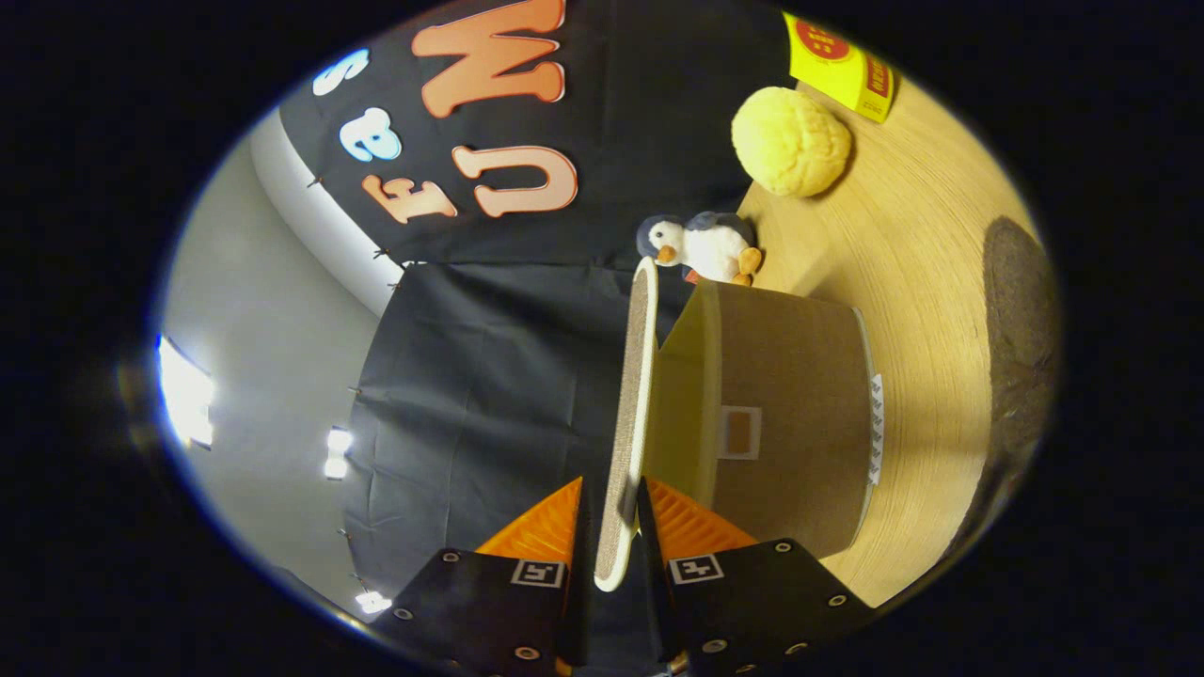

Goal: Open the storage box then place both shoes into the box .Put the left shoe in first, then the right shoe, with the right side of both shoes facing outward in a uniform manner.

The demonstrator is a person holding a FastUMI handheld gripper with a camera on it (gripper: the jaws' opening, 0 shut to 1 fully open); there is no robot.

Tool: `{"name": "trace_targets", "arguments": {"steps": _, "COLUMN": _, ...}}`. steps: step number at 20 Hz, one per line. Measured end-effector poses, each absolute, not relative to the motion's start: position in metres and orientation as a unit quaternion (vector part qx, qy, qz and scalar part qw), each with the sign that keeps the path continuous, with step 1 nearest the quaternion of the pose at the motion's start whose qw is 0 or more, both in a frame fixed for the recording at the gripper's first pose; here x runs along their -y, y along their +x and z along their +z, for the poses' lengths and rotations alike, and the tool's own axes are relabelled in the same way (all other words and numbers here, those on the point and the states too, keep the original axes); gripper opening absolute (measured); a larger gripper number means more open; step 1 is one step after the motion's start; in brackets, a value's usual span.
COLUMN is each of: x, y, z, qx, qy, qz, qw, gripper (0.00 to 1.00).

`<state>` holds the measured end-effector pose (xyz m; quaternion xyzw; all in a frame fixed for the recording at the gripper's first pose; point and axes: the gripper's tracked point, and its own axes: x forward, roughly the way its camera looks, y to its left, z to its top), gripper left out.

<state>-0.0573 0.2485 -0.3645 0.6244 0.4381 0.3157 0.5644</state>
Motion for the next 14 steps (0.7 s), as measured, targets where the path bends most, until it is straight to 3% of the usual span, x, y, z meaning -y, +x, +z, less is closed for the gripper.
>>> {"name": "trace_targets", "arguments": {"steps": 6, "x": -0.276, "y": -0.044, "z": -0.334, "qx": -0.444, "qy": 0.561, "qz": 0.341, "qw": 0.611, "gripper": 0.26}}
{"name": "trace_targets", "arguments": {"steps": 14, "x": -0.308, "y": -0.004, "z": -0.267, "qx": -0.401, "qy": 0.563, "qz": 0.353, "qw": 0.63, "gripper": 0.26}}
